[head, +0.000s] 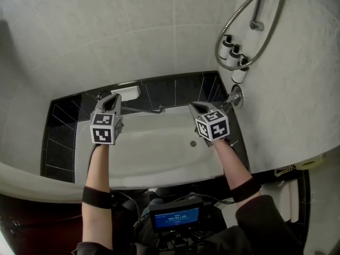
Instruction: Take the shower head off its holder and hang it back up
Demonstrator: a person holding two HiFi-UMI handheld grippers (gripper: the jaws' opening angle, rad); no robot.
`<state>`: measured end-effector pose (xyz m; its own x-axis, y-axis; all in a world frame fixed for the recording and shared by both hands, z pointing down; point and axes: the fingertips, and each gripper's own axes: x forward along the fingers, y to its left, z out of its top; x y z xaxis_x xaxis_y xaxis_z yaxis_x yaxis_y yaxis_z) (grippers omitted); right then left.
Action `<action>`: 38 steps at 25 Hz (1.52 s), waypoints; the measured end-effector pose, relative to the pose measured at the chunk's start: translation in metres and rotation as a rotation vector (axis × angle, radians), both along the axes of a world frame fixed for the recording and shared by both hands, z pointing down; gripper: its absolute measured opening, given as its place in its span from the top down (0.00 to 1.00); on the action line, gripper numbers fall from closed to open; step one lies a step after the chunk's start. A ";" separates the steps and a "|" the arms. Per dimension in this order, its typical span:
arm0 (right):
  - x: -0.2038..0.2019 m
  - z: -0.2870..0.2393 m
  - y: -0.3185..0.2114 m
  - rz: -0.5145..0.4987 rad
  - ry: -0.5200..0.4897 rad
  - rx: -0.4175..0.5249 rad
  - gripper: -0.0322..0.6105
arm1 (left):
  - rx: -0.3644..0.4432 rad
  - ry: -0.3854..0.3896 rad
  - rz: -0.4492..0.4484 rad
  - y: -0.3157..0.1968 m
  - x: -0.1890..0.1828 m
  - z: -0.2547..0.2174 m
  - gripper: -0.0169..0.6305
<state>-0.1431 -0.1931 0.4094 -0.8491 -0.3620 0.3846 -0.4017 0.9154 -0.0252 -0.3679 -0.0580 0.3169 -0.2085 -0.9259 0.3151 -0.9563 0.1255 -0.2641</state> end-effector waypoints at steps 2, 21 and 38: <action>-0.002 -0.004 0.000 -0.001 -0.024 -0.010 0.92 | -0.007 0.063 -0.035 0.012 -0.004 0.025 0.97; -0.022 -0.010 -0.001 0.016 -0.039 0.021 0.93 | -0.023 0.157 -0.134 0.052 -0.037 0.091 0.97; -0.017 -0.004 -0.002 0.003 -0.024 0.012 0.93 | -0.020 0.154 -0.126 0.051 -0.030 0.095 0.97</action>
